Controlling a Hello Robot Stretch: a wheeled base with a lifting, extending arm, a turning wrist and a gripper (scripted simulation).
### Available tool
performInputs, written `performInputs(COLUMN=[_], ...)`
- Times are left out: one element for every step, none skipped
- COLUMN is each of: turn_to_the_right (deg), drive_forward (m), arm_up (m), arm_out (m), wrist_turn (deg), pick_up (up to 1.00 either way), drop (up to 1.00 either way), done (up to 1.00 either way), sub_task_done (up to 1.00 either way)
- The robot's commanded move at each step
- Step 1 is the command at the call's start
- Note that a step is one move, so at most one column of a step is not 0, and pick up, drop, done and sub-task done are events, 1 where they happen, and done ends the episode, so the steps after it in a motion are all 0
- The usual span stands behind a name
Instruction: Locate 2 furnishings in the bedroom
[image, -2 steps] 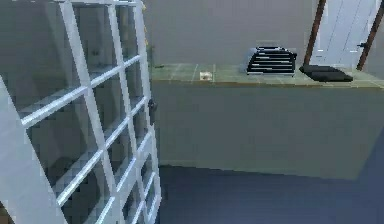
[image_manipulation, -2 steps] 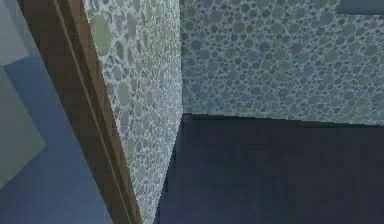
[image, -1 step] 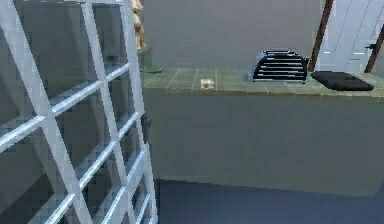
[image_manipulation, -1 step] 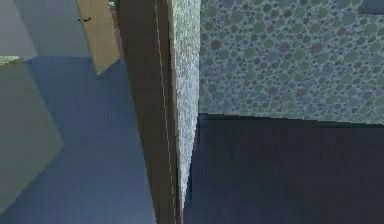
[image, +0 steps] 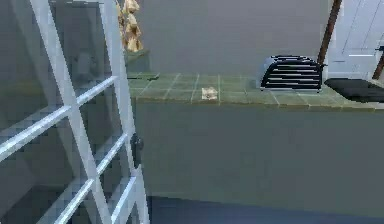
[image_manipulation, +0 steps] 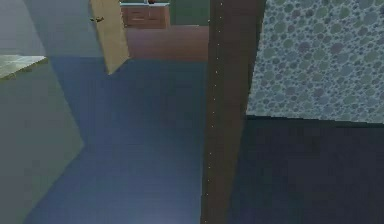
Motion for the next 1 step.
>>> performInputs(turn_to_the_right=[45.0], drive_forward=[0.0], arm_up=[0.0], arm_out=[0.0], wrist_turn=[0.0], pick_up=[0.0], drop=[0.0], done=[0.0], sub_task_done=[0.0])
